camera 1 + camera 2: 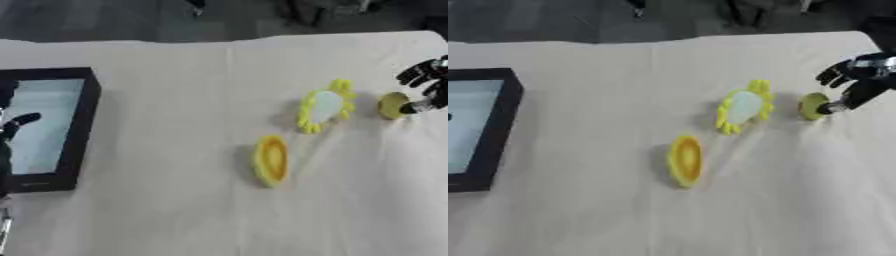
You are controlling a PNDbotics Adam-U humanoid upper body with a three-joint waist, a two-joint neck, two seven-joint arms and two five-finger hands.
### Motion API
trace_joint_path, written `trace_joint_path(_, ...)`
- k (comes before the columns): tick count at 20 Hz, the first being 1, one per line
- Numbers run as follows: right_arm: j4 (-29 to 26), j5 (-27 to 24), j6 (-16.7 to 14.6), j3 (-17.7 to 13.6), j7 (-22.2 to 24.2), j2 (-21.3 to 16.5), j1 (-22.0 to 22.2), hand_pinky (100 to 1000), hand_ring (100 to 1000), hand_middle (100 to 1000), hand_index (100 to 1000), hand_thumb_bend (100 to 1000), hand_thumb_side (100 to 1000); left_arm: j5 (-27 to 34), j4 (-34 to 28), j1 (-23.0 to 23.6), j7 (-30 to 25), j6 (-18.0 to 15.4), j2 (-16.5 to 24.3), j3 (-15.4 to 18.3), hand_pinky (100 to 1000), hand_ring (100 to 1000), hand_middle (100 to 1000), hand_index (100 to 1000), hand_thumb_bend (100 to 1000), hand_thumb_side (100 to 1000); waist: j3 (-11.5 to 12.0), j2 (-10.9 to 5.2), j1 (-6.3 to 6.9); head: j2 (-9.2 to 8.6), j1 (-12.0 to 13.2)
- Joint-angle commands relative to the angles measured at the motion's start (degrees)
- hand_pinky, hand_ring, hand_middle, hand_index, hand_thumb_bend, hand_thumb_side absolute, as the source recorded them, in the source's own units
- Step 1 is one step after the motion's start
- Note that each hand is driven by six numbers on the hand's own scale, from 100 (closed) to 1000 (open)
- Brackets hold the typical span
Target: Pick up the objects with one hand, pass them to the other hand, and then place them into the box on the other side of the table.
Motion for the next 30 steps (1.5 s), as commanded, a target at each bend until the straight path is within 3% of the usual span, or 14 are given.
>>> trace_joint_path(1,0.03,1.19,-0.02,-0.62,-0.94,-1.25,-1.04,854,940,882,911,562,153,0.23,-1.01,-0.82,-0.26,-0.02,0.47,-0.11,720,1000,840,828,495,758,0.0,-0.33,-0.03,-0.75,-0.32)
trace_joint_path(10,0.95,3.39,-0.06,-0.39,-2.32,-0.02,-0.89,846,918,852,900,536,140,0.41,-1.3,-1.09,-0.07,-0.37,0.35,-0.15,719,1000,839,827,498,753,0.23,0.12,0.26,-0.86,-0.54)
trace_joint_path(20,2.43,8.72,0.75,-0.27,-12.73,1.35,-1.05,835,887,813,880,534,100,0.59,-1.5,-1.29,-0.31,-0.55,0.27,-0.32,720,1000,839,827,497,754,0.46,0.56,0.46,-1.02,-0.56)
trace_joint_path(30,3.95,10.82,0.71,-0.57,-13.94,1.89,-1.31,831,860,776,863,522,100,0.6,-1.48,-1.41,-0.57,-0.46,0.31,-0.39,720,1000,839,827,495,756,0.55,0.88,0.59,-1.13,-0.66)
